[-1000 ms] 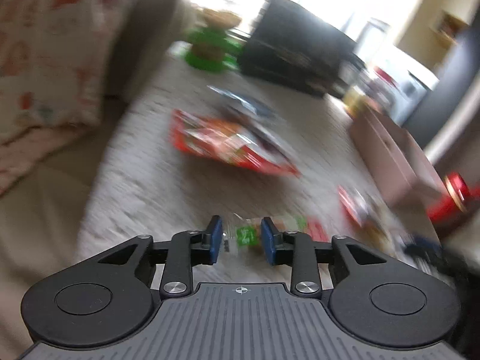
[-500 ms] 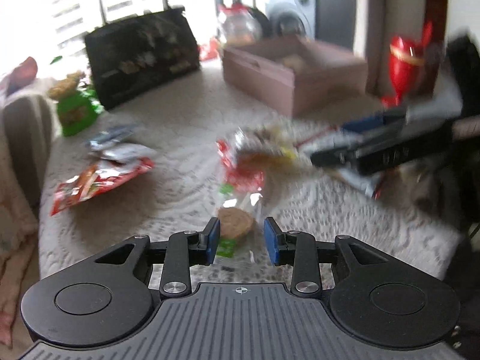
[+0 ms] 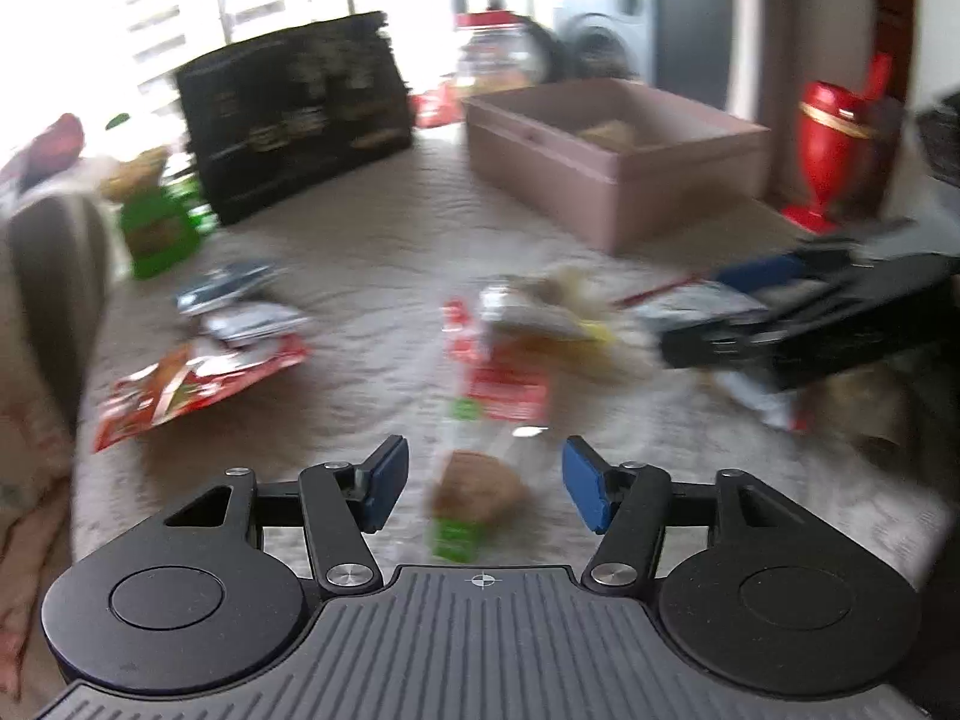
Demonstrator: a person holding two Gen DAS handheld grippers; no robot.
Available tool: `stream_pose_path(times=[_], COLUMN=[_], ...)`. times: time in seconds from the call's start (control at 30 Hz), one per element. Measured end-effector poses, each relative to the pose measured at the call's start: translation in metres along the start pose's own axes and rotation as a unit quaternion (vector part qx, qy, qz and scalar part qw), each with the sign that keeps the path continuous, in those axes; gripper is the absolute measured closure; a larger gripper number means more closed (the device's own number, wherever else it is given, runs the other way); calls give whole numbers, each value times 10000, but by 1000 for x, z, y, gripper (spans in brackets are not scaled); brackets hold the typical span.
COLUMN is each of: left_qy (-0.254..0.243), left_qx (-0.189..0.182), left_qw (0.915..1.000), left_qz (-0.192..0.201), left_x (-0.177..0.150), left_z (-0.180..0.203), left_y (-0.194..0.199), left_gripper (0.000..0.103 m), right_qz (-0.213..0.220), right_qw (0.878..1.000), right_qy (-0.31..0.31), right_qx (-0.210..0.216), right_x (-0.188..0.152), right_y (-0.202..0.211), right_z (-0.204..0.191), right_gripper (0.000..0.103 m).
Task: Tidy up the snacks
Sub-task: 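Carry the white bag with the right gripper while the left gripper carries the cookie packet to the box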
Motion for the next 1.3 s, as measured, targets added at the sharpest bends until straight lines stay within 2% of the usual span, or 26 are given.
stream_pose_path(times=[0.17,0.27,0.37,0.43,0.5,0.57,0.67,0.8,0.83,0.87,1.03,1.17,1.3], left_qy=[325,522,549,603,577,480,532,641,663,651,575,751,720], left_qx=[-57,-267,-398,-381,-319,-232,-189,-258,-283,-300,-355,-246,133], left_qw=[9994,9981,9976,9973,9977,9985,9983,9975,9974,9974,9977,9968,9970], left_qz=[-140,-166,-172,-183,-167,-157,-141,-111,-60,2,87,-67,-257], left_x=[-1,0,-4,-8,-10,-12,-13,-14,-15,-16,-22,-19,-16], left_z=[-11,-10,-2,3,8,12,12,11,10,10,12,13,19], left_y=[-13,-10,-5,-2,0,2,2,3,4,5,10,10,11], left_gripper=[40,56,55,56,56,56,55,55,55,55,55,55,58], right_qz=[-65,-196,72,82,54,-26,-99,-197,-186,-201,-170,-28,152], right_qw=[9999,9997,9999,9995,9995,9994,9981,9971,9967,9959,9912,9924,9927], right_qy=[-30,68,-54,16,118,282,525,555,597,657,1068,1061,988], right_qx=[134,100,-71,-288,-278,-179,-305,-481,-526,-584,-764,-621,-674], right_x=[0,-4,-12,-20,-25,-27,-27,-27,-26,-27,-31,-29,-23], right_y=[1,10,33,41,44,42,34,20,20,19,28,46,62], right_z=[1,-2,0,-1,-6,-14,-20,-18,-19,-20,-29,-31,-22], right_gripper=[18,18,18,18,18,18,18,18,20,26,27,27,27])
Point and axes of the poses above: each gripper's, at about its wrist camera, not at the fingertips, and y roughly against the way its jaws point, z to its right, x to its top, the point moved 10 cm from there along -y, roughly the way its jaws point, and after that the axes turned 4 degrees about -z, right-handed, at the moved point
